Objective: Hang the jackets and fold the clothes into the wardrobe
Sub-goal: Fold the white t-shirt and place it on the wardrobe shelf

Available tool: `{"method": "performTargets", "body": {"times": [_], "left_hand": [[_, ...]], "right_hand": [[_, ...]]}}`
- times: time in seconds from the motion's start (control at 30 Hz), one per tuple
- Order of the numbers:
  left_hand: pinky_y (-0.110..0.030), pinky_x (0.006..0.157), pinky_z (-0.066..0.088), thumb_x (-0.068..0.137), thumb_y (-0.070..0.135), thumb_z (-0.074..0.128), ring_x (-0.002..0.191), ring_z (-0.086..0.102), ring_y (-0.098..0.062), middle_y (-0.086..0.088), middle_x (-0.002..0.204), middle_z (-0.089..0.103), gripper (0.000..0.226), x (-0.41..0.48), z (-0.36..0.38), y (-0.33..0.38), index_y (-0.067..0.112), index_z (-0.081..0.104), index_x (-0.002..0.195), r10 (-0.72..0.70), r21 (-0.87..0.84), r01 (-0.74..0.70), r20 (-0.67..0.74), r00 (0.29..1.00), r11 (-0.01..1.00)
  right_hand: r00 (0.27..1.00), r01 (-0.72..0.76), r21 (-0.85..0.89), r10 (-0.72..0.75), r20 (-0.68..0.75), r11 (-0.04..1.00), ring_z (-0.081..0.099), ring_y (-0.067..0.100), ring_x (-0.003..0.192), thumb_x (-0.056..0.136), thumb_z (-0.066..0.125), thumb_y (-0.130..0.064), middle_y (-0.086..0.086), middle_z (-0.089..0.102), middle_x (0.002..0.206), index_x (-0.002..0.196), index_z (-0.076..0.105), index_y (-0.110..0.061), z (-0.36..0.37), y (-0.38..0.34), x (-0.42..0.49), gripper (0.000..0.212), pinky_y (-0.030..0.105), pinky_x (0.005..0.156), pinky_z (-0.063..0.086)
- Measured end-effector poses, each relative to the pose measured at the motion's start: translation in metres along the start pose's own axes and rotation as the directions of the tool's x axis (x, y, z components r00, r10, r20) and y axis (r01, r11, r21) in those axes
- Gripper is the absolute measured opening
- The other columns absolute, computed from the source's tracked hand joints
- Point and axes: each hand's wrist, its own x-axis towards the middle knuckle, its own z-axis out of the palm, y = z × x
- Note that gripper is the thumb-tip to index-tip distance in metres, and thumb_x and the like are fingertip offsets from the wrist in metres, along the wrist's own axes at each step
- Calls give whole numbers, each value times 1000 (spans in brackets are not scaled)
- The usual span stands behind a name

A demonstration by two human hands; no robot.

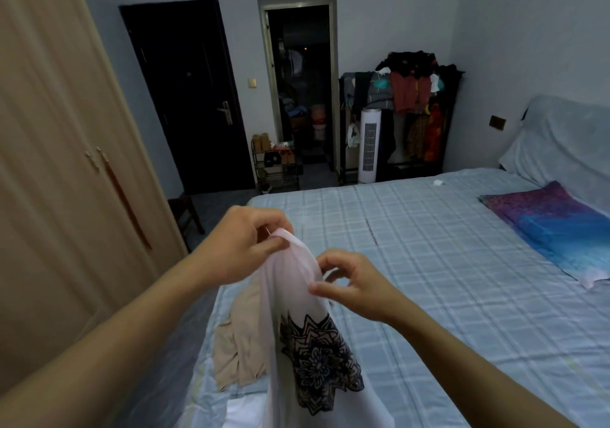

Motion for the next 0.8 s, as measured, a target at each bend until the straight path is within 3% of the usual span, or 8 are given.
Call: {"method": "performTargets", "body": {"times": [0.13,0.27,0.37,0.5,0.6,0.7,0.8], "left_hand": [[-42,68,53,82,33,66,76,66,-19,4,81,69,9,-5,-36,2,28,71,87,12,-55,-11,14,1000,998],[-45,72,55,88,18,69,80,68,-20,0,85,71,6,-10,-63,2,24,72,89,19,-50,-18,11,1000,999],[-46,71,55,89,10,71,80,68,-19,3,85,71,15,-20,-77,-5,25,72,90,9,14,-9,-24,1000,1000],[-41,64,54,85,20,69,73,66,-17,4,81,70,9,-38,-83,-20,29,72,87,-25,32,29,-103,994,999],[-46,66,54,83,25,66,73,66,-24,1,80,70,7,-50,-87,-36,28,71,86,-65,62,75,-150,987,995],[-49,67,53,84,29,63,74,63,-30,-2,79,68,8,-58,-92,-52,30,69,89,-97,69,113,-195,976,991],[-49,70,52,86,30,60,75,62,-32,-3,80,67,10,-59,-100,-63,34,67,91,-113,73,130,-202,973,989]], "right_hand": [[990,-62,-4,62,127,998,62,14,103,84,71,-40,-5,66,106,99,70,-15,14,23,-3,29,42,94,50],[976,-41,-12,42,216,999,57,14,113,86,66,-46,-3,63,123,104,71,-15,32,34,6,36,24,86,44],[973,-20,-125,48,224,992,58,9,105,86,68,-44,-2,66,115,99,74,-17,40,38,13,30,19,80,45],[989,-110,-264,131,65,958,62,8,71,75,65,-55,-6,65,72,72,67,-21,40,50,21,34,28,66,52],[987,-128,-316,92,-129,940,49,5,51,75,77,-33,-9,46,50,53,49,-22,29,47,30,38,17,49,33],[946,-116,-283,19,-323,952,41,5,47,75,78,-12,-10,42,50,54,49,-15,8,31,41,36,16,46,28],[919,-51,-278,-64,-390,959,45,5,51,79,75,-8,-2,52,58,65,53,-14,-18,0,56,26,23,48,39]]}}
